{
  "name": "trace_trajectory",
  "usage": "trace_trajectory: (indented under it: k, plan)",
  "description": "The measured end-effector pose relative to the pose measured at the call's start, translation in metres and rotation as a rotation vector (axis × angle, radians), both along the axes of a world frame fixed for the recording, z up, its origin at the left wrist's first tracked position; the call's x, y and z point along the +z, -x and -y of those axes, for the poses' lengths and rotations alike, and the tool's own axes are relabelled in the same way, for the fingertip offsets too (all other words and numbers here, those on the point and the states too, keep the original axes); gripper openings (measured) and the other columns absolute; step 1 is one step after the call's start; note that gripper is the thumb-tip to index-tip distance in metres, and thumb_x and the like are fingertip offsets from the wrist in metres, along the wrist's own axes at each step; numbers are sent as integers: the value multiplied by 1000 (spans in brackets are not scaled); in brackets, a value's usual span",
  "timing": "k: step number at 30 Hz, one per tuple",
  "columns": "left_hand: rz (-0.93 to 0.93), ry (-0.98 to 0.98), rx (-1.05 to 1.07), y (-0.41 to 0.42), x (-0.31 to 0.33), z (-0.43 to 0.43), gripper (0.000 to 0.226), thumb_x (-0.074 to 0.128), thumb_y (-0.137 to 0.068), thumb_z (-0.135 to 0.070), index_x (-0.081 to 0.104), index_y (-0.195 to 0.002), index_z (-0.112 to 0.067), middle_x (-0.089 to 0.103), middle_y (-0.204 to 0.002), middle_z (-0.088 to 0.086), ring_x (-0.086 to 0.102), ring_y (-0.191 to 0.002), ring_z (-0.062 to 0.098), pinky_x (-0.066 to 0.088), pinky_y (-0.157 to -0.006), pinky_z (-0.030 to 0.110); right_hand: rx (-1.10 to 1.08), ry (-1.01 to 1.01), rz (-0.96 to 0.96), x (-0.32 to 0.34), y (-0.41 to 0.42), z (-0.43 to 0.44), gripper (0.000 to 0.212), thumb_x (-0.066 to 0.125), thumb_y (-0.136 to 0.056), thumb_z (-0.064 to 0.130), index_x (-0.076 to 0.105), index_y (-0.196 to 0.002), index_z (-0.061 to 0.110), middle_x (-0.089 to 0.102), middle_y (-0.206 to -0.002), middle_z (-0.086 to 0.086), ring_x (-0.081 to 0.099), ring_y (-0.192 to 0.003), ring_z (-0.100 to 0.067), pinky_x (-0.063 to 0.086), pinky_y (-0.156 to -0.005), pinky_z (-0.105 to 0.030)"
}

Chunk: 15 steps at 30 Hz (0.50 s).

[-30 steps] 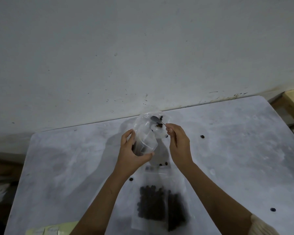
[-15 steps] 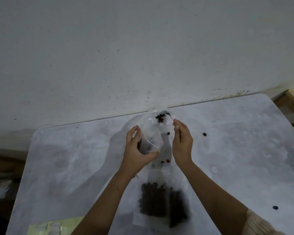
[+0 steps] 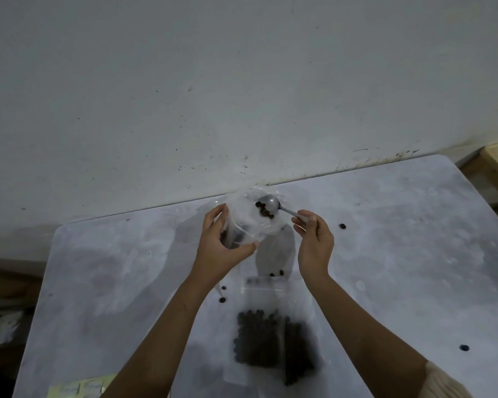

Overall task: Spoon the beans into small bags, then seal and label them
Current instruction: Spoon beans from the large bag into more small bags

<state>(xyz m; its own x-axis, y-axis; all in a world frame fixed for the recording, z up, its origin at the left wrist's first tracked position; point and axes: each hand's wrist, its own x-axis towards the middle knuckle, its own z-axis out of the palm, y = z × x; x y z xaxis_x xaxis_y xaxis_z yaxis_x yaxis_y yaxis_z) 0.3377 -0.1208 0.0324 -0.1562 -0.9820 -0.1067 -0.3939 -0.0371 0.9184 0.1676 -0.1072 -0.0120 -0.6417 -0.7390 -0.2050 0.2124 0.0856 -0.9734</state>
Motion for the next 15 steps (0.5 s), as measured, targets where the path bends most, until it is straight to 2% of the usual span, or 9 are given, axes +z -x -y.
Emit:
trace_trajectory:
  k: [6, 11, 15]
  plan:
    - [28, 35, -25, 1, 7, 12, 79, 82, -69, -17, 42, -137, -15, 31, -139, -10, 43, -117, 1, 39, -73, -3, -5, -14, 93, -7, -3, -10, 27, 38, -100, 13, 63, -95, 4, 67, -96, -11, 67, -83, -22, 56, -84, -28]
    - [42, 44, -22, 3, 6, 13, 82, 82, -69, -19, 40, -139, -15, 31, -140, -8, 41, -120, 6, 38, -73, -4, -45, -57, 246, -6, -9, -15, 28, 37, -100, 9, 62, -90, 2, 66, -88, -12, 66, -73, -17, 56, -71, -20]
    - [35, 42, -28, 2, 5, 12, 78, 82, -69, -17, 43, -137, -14, 31, -138, -10, 42, -115, -7, 39, -73, -3, -99, -84, 388, -1, -5, -7, 29, 39, -99, 9, 63, -85, 2, 66, -83, -10, 66, -76, -20, 56, -68, -18]
